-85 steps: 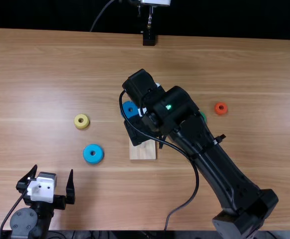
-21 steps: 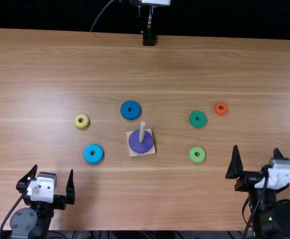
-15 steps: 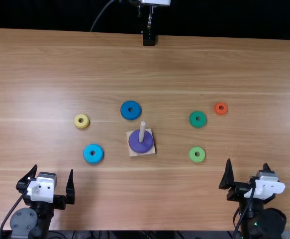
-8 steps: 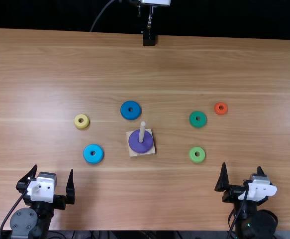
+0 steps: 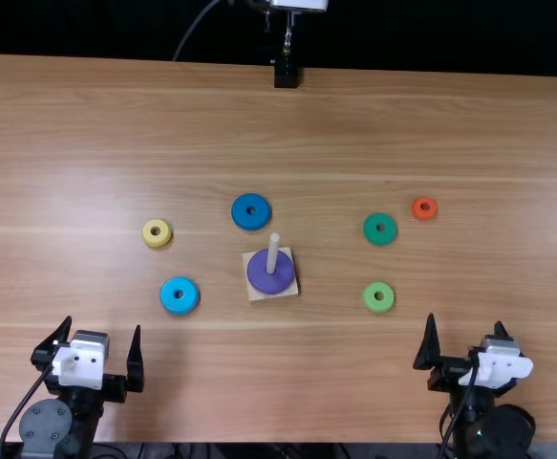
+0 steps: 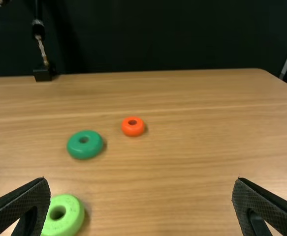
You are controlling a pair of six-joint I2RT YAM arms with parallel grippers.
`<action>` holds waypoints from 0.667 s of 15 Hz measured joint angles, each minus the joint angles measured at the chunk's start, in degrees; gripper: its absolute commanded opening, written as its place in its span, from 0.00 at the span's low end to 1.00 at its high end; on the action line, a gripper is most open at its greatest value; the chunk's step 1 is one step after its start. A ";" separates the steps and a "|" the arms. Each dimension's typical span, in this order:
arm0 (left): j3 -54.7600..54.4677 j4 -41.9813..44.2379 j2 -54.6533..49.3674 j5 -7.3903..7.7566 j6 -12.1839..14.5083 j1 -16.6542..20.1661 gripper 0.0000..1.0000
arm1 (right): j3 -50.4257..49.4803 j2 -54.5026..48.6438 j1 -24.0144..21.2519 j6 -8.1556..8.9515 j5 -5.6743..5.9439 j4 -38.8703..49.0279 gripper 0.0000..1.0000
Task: Build the Hanoi tower: stack the rings onto the peg from bottom to top in this color order: purple, dark blue, light blue, dark green, light green, yellow, orange.
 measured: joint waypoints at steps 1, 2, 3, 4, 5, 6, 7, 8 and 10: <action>0.00 0.02 0.00 0.00 0.00 0.00 1.00 | 0.44 0.00 -0.90 0.00 0.00 -1.36 1.00; 0.00 0.00 0.00 0.00 -0.02 0.00 1.00 | 0.61 0.00 -1.14 -0.02 0.00 -1.86 1.00; 0.00 0.00 0.00 0.00 -0.02 0.00 1.00 | 0.61 0.00 -1.14 -0.02 0.00 -1.92 1.00; 0.00 0.00 0.00 0.00 0.00 0.00 1.00 | 0.63 0.00 -1.14 0.00 0.00 -1.95 1.00; 0.00 0.02 0.00 -0.02 0.00 0.00 1.00 | 0.63 0.00 -1.14 -0.02 0.00 -1.99 1.00; 0.00 0.02 0.00 0.02 -0.04 0.00 1.00 | 0.63 0.00 -1.14 -0.04 0.00 -1.95 1.00; 0.00 0.02 0.00 0.00 0.00 0.00 1.00 | 0.63 0.00 -1.14 -0.02 0.00 -1.95 1.00; 0.00 0.02 0.00 0.00 0.00 0.00 1.00 | 0.66 0.00 -1.14 -0.02 0.00 -1.95 1.00; 0.00 0.02 0.00 0.02 -0.02 0.00 1.00 | 0.66 0.00 -1.14 -0.02 0.02 -1.97 1.00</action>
